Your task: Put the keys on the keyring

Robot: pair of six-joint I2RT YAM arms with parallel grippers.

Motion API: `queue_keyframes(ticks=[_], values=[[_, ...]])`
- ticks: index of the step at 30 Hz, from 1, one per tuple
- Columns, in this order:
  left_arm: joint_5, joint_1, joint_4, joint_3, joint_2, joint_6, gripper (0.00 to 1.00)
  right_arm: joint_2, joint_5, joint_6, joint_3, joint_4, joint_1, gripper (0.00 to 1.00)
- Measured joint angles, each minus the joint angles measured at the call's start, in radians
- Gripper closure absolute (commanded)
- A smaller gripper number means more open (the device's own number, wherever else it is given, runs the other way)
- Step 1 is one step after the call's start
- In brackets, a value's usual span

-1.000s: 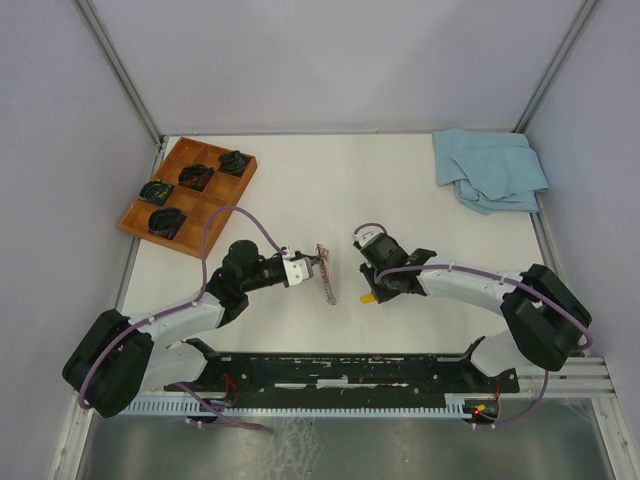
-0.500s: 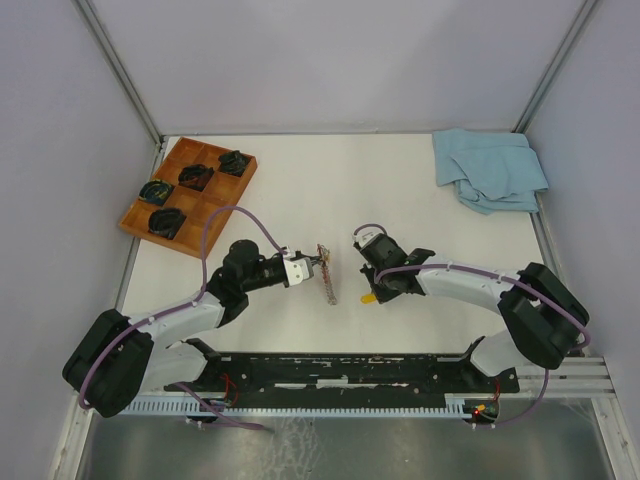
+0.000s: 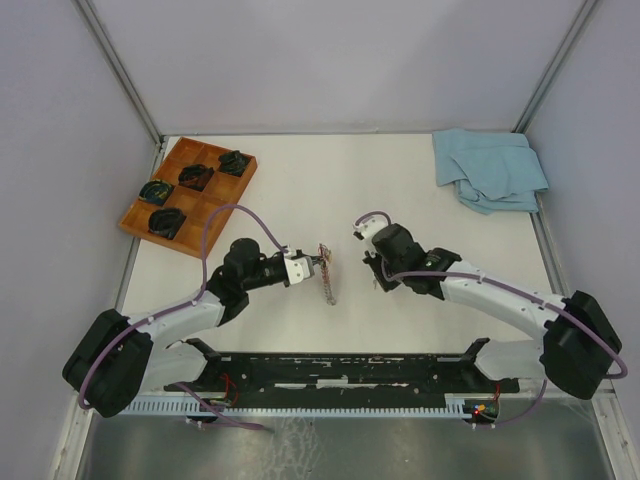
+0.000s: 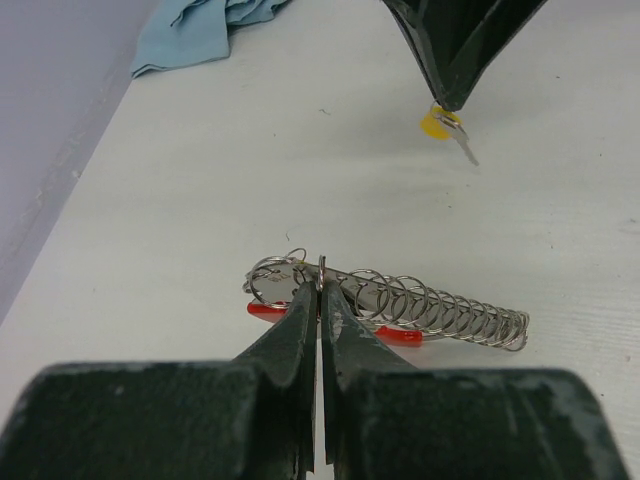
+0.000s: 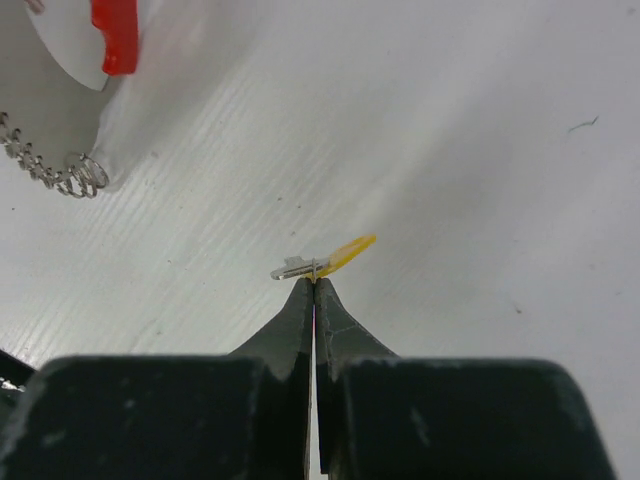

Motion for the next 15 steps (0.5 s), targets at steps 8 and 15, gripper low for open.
queue_keyframes(ticks=[8,15], values=[[0.027,0.0,-0.01,0.016,0.0,0.0,0.97,-0.174,-0.022,-0.232,-0.04,0.166,0.0,0.99],[0.055,0.0,-0.03,0.025,0.0,0.001,0.97,-0.218,-0.139,-0.396,-0.066,0.23,0.0,0.99]])
